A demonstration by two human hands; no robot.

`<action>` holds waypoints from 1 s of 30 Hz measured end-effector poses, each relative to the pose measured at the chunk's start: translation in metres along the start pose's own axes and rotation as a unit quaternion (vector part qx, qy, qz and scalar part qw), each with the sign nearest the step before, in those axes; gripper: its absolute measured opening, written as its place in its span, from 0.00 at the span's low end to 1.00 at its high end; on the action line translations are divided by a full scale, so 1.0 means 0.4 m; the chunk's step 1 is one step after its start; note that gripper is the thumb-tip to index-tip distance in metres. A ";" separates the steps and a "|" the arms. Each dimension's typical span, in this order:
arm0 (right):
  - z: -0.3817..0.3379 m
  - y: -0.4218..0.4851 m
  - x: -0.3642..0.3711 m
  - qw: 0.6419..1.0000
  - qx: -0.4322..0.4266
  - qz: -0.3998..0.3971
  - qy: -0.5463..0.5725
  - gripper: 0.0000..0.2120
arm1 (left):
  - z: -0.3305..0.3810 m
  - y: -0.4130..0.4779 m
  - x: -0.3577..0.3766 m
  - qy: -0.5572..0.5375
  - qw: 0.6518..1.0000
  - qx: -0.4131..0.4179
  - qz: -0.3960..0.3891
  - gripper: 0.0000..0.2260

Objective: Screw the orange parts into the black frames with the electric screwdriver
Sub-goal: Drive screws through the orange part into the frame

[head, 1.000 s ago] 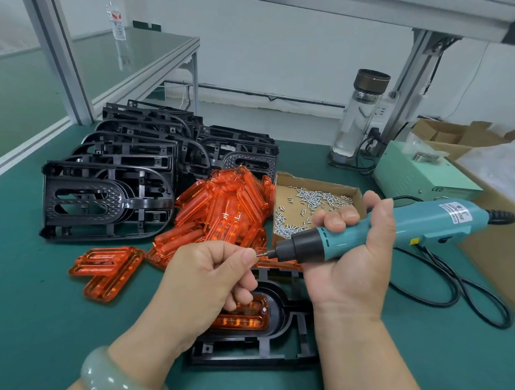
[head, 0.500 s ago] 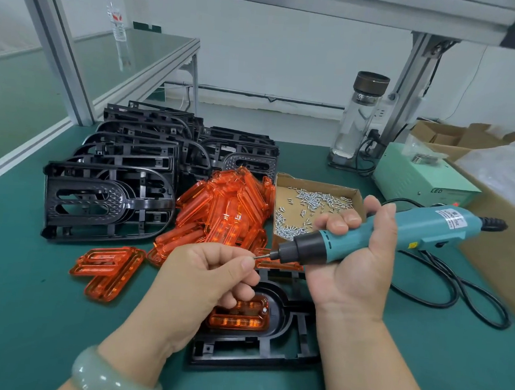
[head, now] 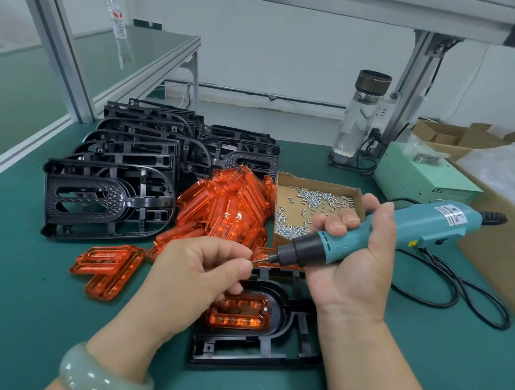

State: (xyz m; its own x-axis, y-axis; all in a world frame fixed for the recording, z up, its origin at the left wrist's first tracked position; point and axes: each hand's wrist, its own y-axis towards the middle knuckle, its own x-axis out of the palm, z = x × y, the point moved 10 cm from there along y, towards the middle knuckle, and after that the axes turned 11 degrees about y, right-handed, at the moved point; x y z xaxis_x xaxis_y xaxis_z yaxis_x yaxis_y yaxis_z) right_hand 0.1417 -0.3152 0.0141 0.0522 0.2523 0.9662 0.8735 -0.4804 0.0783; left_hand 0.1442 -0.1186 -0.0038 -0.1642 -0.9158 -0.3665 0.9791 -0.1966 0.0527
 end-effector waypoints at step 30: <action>-0.052 0.017 -0.005 0.998 -0.003 -0.003 -0.067 0.09 | -0.019 -0.033 0.071 0.322 0.926 0.096 -0.172 0.48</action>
State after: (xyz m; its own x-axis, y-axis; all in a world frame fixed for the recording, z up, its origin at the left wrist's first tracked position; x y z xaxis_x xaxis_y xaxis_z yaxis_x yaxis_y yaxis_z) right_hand 0.1375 -0.3365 0.0179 0.1117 0.3649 0.9243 0.8713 -0.4833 0.0855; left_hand 0.1275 -0.1395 -0.0219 -0.2959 -0.4006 -0.8672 0.8323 -0.5536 -0.0282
